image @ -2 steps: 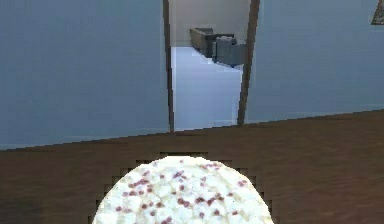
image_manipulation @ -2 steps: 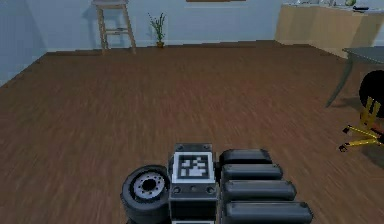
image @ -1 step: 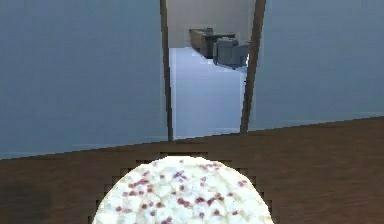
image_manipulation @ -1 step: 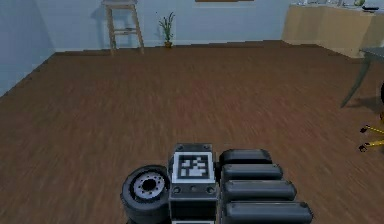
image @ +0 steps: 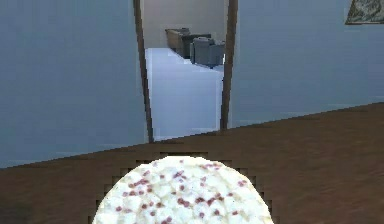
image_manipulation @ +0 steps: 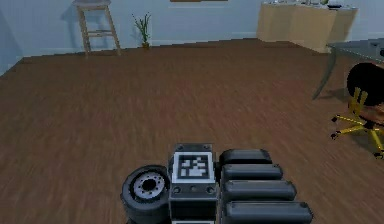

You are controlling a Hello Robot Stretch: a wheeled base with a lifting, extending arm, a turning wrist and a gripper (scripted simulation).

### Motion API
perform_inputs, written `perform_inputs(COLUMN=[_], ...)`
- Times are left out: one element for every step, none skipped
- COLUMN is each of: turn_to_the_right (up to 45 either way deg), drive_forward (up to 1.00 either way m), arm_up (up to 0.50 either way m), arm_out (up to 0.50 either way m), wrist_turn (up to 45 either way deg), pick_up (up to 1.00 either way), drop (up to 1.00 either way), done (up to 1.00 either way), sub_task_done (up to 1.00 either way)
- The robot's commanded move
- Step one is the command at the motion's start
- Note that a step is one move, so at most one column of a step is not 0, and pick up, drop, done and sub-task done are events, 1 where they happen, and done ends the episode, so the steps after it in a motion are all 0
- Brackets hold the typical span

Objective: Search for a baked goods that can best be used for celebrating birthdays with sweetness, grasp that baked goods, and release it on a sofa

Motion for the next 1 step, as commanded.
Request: perform_inputs(turn_to_the_right=[0.0], drive_forward=[1.0], arm_up=[0.0], arm_out=[0.0], wrist_turn=[0.0], pick_up=[0.0], drop=[0.0], done=[0.0], sub_task_done=[0.0])
